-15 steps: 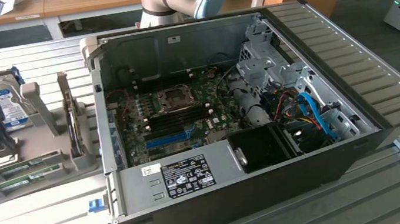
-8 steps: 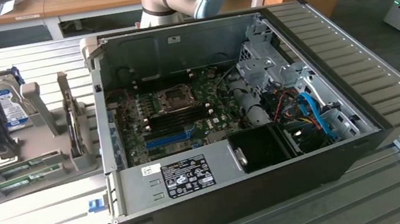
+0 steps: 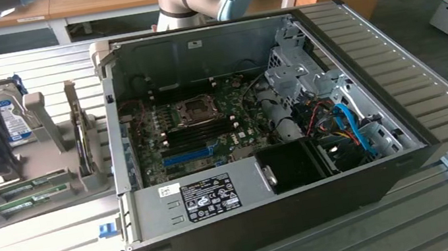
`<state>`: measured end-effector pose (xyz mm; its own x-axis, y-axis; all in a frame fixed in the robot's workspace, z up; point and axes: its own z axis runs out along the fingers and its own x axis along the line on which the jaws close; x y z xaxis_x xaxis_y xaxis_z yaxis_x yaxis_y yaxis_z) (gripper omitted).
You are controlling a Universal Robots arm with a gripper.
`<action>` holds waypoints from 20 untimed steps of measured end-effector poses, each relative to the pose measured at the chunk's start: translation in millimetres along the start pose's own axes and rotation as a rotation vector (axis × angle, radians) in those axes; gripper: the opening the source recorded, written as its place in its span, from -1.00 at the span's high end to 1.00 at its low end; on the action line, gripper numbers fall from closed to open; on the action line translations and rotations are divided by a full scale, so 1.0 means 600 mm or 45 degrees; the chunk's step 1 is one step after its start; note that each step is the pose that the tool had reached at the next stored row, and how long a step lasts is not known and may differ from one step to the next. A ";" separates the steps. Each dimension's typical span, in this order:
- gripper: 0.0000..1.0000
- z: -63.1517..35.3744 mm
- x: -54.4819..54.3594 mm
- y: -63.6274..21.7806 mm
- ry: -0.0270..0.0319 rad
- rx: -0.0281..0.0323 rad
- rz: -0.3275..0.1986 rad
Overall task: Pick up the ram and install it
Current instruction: 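Pick up the ram and move it above insertion slot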
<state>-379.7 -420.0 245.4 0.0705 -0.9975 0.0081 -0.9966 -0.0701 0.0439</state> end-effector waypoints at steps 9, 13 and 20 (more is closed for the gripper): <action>0.51 0.013 0.000 -0.001 0.0000 0.0000 0.000; 0.51 0.016 0.000 -0.001 0.0002 -0.0003 0.000; 0.51 0.016 0.005 0.000 0.0001 0.0000 0.000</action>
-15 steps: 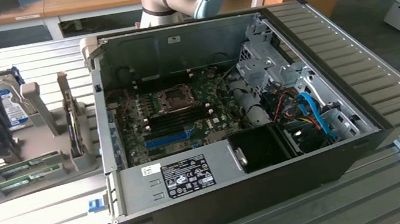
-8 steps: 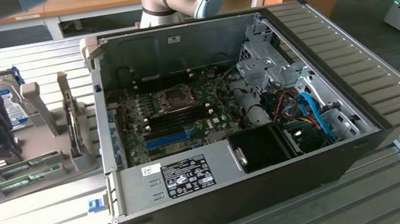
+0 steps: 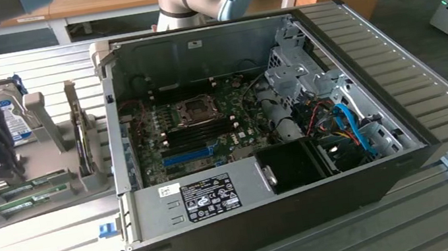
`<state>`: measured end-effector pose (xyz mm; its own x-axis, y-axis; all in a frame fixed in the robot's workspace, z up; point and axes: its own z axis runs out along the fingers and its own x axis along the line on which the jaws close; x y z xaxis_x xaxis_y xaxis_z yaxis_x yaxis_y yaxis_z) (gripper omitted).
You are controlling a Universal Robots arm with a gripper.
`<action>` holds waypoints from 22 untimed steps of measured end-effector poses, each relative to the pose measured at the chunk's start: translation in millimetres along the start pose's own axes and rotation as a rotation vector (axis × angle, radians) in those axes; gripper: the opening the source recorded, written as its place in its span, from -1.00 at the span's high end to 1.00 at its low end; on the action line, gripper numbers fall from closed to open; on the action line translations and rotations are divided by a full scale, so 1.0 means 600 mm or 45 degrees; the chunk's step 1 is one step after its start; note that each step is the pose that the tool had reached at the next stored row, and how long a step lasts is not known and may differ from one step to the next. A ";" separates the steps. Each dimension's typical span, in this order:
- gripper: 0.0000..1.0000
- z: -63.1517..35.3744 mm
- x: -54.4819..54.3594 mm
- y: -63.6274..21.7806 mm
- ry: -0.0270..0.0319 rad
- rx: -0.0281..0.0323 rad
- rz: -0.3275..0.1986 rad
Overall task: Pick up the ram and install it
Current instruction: 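Pick up the ram and move it above insertion slot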
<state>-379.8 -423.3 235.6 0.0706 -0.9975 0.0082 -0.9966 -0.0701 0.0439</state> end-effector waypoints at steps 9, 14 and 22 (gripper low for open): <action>0.51 0.000 0.039 0.003 0.0000 -0.0001 0.000; 0.51 0.000 0.039 0.003 0.0000 -0.0001 0.000; 0.51 0.000 0.034 0.003 -0.0001 0.0000 0.000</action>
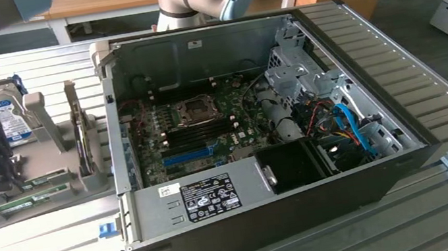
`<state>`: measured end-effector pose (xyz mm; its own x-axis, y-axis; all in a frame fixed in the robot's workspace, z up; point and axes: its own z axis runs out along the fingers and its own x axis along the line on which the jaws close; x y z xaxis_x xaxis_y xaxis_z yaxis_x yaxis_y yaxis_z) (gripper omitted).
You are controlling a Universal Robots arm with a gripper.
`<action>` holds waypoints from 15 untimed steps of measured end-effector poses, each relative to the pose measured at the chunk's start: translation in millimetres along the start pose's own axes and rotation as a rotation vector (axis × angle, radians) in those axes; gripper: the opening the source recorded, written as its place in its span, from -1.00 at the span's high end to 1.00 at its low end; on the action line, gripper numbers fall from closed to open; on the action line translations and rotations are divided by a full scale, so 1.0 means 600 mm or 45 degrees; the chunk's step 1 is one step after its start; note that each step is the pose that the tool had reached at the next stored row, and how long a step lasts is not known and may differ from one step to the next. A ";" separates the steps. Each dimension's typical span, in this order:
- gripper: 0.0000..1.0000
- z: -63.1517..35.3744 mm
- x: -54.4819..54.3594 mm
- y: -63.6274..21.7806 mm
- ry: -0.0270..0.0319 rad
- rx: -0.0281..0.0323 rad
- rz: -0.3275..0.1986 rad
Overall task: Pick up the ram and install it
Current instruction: 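Pick up the ram and move it above insertion slot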
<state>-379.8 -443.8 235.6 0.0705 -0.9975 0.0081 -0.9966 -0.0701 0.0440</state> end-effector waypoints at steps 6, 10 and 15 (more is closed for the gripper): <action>0.51 0.000 -0.002 0.000 0.0001 -0.0001 0.000; 0.51 0.002 -0.002 0.000 -0.0001 0.0001 0.000; 0.51 0.009 -0.002 -0.001 0.0000 0.0000 0.000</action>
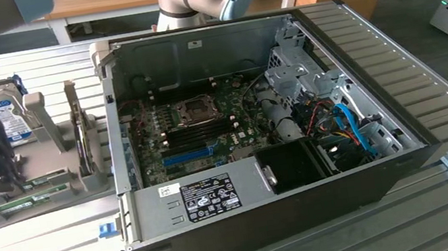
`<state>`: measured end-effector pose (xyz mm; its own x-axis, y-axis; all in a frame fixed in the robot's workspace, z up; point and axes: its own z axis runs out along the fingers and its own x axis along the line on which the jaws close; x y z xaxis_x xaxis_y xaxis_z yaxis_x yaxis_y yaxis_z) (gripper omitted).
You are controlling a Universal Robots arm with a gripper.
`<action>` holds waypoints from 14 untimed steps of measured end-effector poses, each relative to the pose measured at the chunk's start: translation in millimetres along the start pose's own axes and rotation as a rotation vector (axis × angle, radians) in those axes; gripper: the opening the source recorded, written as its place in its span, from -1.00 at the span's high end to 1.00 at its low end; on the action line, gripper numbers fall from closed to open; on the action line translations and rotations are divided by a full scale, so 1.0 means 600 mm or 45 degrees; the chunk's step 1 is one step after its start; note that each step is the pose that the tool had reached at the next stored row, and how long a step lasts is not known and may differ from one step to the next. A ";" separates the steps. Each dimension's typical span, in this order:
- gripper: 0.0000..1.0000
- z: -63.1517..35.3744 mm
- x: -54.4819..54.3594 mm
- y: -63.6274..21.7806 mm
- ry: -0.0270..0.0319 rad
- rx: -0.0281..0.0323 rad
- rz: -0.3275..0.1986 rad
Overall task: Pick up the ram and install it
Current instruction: 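Pick up the ram and move it above insertion slot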
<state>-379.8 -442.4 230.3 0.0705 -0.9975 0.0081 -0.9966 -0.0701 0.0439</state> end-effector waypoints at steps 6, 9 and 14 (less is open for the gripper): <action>0.51 0.009 0.000 0.000 0.0000 -0.0001 0.000; 0.51 0.012 0.000 -0.001 0.0000 -0.0002 0.000; 0.51 0.015 0.000 -0.001 0.0000 -0.0001 0.000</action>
<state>-379.8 -442.4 221.4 0.0706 -0.9975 0.0082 -0.9966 -0.0701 0.0440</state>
